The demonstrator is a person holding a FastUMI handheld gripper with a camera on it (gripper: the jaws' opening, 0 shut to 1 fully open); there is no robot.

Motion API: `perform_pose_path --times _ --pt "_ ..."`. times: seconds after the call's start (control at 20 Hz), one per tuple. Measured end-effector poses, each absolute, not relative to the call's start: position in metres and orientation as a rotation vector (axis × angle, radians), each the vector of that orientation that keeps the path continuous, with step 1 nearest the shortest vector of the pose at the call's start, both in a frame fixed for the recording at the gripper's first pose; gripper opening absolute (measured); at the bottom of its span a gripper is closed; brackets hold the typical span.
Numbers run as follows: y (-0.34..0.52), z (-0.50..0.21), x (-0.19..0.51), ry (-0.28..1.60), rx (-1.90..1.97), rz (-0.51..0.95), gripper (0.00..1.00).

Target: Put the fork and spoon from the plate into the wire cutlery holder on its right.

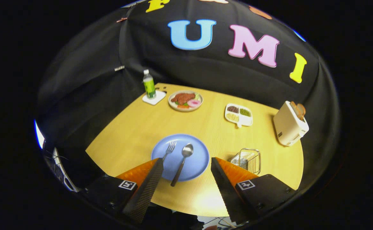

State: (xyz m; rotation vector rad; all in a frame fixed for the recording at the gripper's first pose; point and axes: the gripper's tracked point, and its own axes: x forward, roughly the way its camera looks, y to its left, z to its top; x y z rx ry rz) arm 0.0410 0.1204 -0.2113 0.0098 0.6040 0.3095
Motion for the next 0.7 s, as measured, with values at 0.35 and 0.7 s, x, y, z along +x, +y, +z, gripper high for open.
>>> perform_pose_path --times 0.35,0.7 --pt "0.156 -0.313 0.07 0.812 -0.02 0.333 0.98" --pt "0.171 -0.362 0.088 0.962 0.044 0.286 0.74"
